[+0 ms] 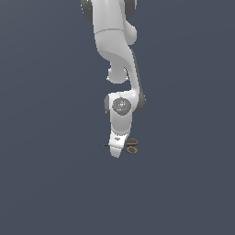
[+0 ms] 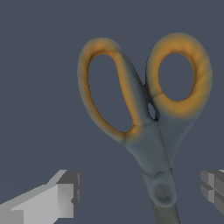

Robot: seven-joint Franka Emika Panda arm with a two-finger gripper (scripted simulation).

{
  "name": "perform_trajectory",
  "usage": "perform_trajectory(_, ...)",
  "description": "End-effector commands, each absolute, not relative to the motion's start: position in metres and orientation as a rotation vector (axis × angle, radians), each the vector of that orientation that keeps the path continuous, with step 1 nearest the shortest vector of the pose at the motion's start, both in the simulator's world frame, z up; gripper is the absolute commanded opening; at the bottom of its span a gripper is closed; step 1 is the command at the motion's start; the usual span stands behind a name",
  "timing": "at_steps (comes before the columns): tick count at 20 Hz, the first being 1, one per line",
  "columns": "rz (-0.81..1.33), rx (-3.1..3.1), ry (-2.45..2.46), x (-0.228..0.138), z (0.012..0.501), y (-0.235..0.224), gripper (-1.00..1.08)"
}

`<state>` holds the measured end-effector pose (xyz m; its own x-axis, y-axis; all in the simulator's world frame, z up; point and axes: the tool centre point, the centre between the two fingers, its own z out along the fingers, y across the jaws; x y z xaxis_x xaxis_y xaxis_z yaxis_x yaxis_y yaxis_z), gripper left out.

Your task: Pick up the object and move it to a goal position.

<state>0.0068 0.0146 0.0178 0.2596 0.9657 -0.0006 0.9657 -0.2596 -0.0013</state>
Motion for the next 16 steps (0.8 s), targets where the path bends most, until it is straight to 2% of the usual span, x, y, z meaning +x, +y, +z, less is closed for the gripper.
perform_trajectory(1, 0.001, -2.493, -1.912, 0.0073, 0.0102, 0.0145, 1.0)
perform_trajectory(4, 0.001, -2.493, -1.912, 0.008, 0.0078, 0.0145, 1.0)
perform_trajectory(5, 0.001, -2.493, -1.912, 0.008, 0.0078, 0.0145, -1.0)
perform_trajectory(16, -0.001, -2.488, -1.917, 0.0078, 0.0098, 0.0174, -1.0)
